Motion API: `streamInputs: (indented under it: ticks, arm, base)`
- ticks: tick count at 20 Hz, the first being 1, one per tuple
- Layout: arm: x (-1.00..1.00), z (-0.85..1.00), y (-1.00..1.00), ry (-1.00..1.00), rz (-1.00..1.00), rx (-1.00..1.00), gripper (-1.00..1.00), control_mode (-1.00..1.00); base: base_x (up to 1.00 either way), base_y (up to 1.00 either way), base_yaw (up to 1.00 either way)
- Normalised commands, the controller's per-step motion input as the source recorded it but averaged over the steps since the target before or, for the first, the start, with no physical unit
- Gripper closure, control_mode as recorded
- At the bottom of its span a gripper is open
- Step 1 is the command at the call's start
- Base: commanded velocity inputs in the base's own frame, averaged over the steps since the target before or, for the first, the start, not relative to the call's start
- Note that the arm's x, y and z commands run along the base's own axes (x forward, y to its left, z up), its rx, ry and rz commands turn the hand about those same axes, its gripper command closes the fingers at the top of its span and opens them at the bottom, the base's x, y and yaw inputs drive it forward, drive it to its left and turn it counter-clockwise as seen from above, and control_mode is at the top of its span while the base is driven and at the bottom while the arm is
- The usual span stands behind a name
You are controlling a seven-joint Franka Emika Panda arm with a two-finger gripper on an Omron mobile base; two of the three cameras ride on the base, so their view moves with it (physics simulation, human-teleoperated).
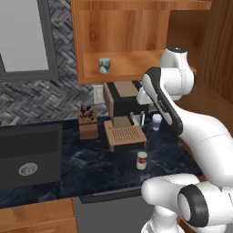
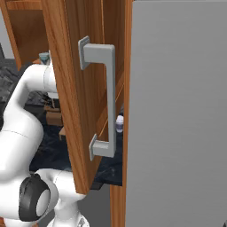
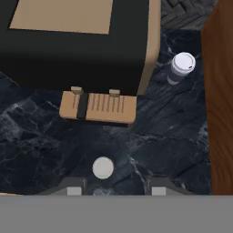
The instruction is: Restock the canned food cabinet by taking the new fresh canned food from the counter and placing it in the cabinet. Then, take the old canned food from the cabinet and place it on the counter.
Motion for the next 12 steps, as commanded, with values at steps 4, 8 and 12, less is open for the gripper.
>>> streamInputs:
  ticks: [4,8,12]
  arm:
    - [0.08,0.0,0.04,0.01,-0.01,-0.01,-1.0,-1.0]
    - [-0.21,-0.1,0.11,0.0,0.0,0.0,-1.0,-1.0]
    - [-0.39,-0.53,0.21,0.0,-0.01,0.0,-1.0,-1.0]
  base:
    - [0.0,0.0,0.0]
    - [0.0,0.0,0.0]
    - [0.0,0.0,0.0]
